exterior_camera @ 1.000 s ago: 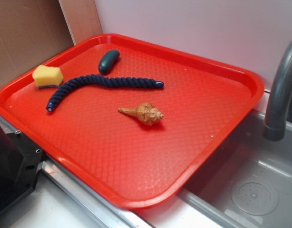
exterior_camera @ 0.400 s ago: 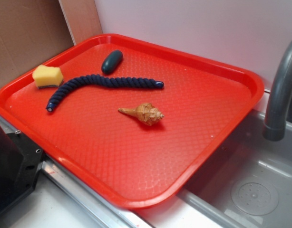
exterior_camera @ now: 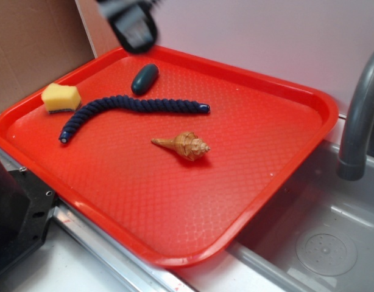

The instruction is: Grab the shell.

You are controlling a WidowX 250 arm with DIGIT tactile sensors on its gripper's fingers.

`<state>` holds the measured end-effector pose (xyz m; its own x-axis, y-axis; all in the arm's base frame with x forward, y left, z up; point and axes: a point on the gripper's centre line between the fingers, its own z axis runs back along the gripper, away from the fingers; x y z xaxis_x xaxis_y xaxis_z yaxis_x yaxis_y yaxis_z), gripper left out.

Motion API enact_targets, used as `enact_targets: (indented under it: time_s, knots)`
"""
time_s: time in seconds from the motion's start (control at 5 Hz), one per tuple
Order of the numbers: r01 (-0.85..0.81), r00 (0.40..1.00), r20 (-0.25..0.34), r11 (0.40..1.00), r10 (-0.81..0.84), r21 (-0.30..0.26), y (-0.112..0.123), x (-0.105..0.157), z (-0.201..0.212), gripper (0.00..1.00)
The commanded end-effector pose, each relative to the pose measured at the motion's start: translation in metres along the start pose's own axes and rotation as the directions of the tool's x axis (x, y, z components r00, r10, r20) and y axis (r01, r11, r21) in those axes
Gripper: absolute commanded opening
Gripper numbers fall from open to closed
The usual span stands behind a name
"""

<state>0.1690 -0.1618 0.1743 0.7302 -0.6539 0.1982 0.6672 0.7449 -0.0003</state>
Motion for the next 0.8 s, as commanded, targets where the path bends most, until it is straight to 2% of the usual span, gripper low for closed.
enact_targets:
  time_s: [0.0,0.2,0.4,0.6]
  knots:
    - [0.14,0.989,-0.046,0.989,-0.142,-0.051,0.034,-0.019,-0.044,1.0]
    - [0.148,0.986,-0.074,0.988,-0.15,-0.035,0.054,-0.02,-0.058,1.0]
    - [0.203,0.972,-0.115,0.979,-0.204,-0.018,0.061,-0.019,-0.08,1.0]
    - [0.231,0.962,-0.143,0.973,-0.232,-0.024,0.059,-0.041,-0.109,1.0]
